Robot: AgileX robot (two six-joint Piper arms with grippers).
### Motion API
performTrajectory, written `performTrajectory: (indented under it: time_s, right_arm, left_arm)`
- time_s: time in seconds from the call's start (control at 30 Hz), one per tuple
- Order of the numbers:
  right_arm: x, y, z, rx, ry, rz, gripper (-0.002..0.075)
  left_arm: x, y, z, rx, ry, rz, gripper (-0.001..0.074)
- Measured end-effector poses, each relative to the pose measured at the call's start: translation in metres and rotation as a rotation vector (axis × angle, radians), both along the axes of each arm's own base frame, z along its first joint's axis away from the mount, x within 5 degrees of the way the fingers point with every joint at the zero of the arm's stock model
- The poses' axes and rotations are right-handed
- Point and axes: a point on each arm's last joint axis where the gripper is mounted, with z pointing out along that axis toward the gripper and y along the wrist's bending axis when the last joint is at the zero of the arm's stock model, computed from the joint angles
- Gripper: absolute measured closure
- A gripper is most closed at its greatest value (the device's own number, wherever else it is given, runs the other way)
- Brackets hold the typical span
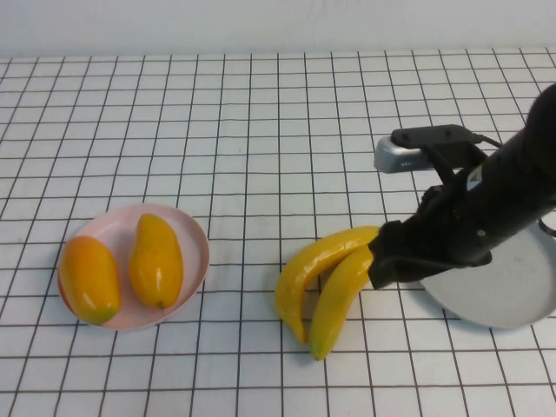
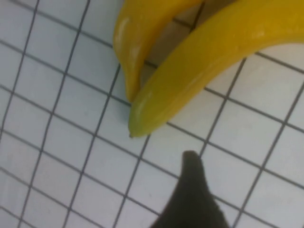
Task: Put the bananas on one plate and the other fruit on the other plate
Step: Put another type of fruit in the right plate
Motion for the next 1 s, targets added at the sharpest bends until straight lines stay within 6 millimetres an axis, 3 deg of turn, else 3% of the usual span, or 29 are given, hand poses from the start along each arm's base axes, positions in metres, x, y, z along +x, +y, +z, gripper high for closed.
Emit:
performTrajectory:
  time_s: [0.07,0.2,0.4,0.57,0.8,0.9,1.0]
  right_arm:
    - [0.009,0.008,-0.002,0.005,0.001,-0.051,0.0243]
    - [0.027,0.026,-0.011,0.005,0.025,-0.149,0.0230]
    - [0.046,0.051,-0.042,-0.006,0.116,-0.257,0.0230]
    - [0.053,0.058,-0.069,-0.022,0.185,-0.331,0.0230]
    - [0.057,0.063,-0.091,-0.021,0.243,-0.379,0.0231]
    - [0.056,0.066,-0.095,-0.026,0.251,-0.375,0.0272]
    - [0.056,0.067,-0.096,-0.024,0.254,-0.366,0.0391]
  left_arm:
    - [0.000,0.000,0.000,0.000,0.000,0.000,0.0738]
    - [0.000,0.000,0.000,0.000,0.000,0.000,0.0738]
    - [0.000,0.000,0.000,0.000,0.000,0.000,0.0738]
    - [0.000,0.000,0.000,0.000,0.000,0.000,0.0738]
    - [0.000,0.000,0.000,0.000,0.000,0.000,0.0738]
    - [0.000,0.000,0.000,0.000,0.000,0.000,0.0738]
    - [0.000,0.000,0.000,0.000,0.000,0.000,0.0738]
